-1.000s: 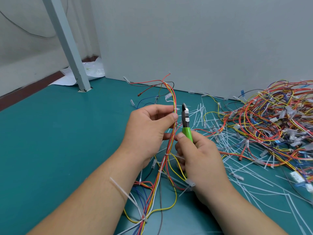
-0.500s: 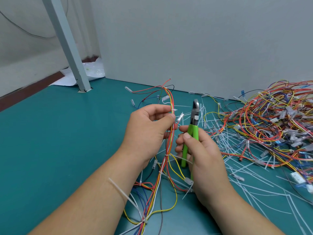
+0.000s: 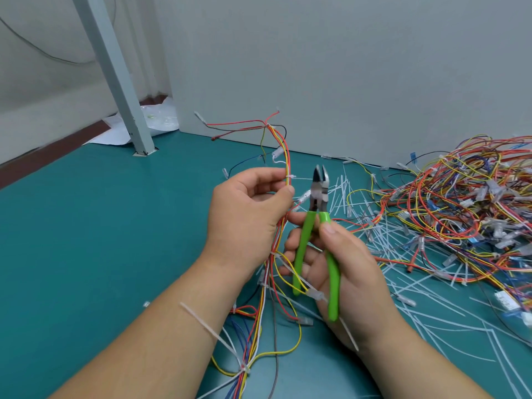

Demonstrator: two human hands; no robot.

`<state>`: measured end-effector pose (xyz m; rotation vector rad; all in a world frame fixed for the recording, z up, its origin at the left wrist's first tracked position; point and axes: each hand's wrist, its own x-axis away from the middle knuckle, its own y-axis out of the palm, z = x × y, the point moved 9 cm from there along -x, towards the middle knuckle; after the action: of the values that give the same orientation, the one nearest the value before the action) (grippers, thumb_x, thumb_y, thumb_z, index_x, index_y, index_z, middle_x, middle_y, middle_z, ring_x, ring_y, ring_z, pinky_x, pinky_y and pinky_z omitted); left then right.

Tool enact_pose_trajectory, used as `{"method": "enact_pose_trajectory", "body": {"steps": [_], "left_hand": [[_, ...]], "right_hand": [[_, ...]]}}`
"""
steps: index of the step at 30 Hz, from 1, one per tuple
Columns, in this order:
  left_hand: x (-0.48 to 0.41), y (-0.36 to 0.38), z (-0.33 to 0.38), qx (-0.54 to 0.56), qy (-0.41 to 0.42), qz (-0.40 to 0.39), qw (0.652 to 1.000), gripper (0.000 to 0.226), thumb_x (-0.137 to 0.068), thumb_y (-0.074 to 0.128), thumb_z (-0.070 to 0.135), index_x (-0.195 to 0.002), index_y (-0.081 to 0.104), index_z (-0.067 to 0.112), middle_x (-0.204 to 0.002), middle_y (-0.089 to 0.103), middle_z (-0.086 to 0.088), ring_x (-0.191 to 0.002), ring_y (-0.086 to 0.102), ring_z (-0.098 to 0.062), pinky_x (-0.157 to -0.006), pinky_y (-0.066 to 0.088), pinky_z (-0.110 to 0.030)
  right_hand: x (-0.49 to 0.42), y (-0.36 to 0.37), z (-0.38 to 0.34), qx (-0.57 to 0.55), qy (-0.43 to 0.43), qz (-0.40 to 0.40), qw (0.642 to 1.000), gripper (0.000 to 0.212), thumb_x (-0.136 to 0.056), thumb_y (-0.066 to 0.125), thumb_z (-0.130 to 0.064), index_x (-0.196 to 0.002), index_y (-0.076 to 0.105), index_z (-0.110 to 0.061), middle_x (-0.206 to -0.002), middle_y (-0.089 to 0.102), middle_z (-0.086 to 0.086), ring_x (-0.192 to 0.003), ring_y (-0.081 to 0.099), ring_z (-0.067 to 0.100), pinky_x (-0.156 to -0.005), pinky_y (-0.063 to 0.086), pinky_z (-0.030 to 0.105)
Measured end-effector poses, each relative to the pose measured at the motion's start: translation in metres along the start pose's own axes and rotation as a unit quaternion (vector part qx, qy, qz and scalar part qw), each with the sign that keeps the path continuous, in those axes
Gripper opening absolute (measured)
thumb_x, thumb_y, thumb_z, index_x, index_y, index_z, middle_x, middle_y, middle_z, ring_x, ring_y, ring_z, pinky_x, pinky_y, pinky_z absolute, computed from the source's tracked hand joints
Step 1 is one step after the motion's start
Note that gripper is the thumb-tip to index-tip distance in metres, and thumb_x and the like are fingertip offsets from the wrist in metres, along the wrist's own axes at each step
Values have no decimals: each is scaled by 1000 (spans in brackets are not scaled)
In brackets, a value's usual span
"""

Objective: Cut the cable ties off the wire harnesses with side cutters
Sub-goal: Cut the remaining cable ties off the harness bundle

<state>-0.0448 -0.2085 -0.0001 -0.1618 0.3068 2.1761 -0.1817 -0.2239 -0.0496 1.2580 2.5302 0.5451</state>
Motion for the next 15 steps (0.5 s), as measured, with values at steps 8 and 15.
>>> {"method": "enact_pose_trajectory", "body": {"steps": [8, 15], "left_hand": [[1, 0, -2, 1, -8, -4, 1000, 20, -85, 75, -1, -92, 76, 18, -84, 77, -6, -74, 73, -15, -60, 58, -29], [1, 1, -4, 3, -17, -1, 1000, 20, -85, 76, 0, -91, 77, 20, -81, 77, -2, -72, 73, -14, -59, 57, -26]], "right_hand": [[-1, 1, 4, 45, 29, 17, 998, 24, -88, 64, -34, -96, 78, -17, -80, 61, 11, -66, 61, 23, -61, 51, 37], [0, 0, 4, 50, 41, 32, 997, 28, -87, 62, -35, -93, 75, -10, -78, 59, 11, -62, 59, 21, -54, 52, 33]]}}
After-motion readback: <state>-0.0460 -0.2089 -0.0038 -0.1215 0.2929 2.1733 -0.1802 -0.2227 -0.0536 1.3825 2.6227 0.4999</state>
